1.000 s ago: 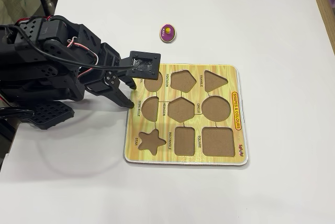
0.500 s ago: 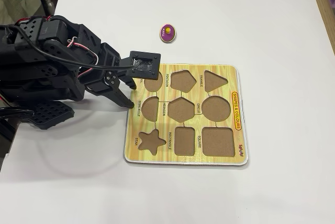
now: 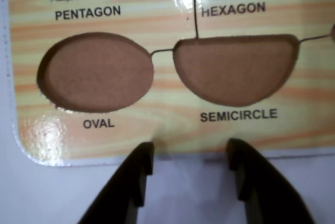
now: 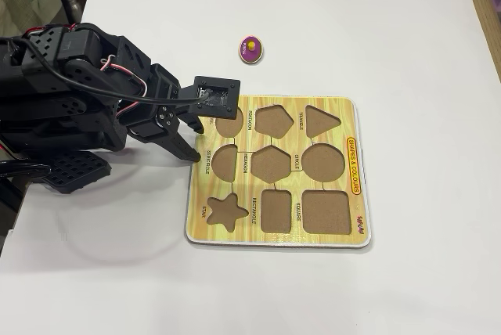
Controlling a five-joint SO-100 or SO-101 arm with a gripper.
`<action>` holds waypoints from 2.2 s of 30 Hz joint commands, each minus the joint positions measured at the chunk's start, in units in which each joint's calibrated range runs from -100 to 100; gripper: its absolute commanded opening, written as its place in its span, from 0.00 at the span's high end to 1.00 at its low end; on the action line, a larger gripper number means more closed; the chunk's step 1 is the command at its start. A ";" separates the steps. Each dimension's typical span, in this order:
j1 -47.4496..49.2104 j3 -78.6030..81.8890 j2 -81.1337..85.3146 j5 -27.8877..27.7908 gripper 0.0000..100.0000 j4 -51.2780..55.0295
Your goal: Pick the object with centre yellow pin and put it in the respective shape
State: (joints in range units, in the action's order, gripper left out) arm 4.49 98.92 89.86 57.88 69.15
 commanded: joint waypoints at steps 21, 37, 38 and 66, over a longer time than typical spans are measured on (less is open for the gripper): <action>-0.58 -39.75 -45.01 0.33 0.84 1.38; 17.48 -58.00 -63.84 7.03 0.83 1.38; 18.85 -58.00 -63.92 7.60 0.83 1.38; 39.85 -84.08 -84.42 8.18 0.83 0.51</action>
State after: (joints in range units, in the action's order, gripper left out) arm 42.47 20.32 6.36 65.78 70.09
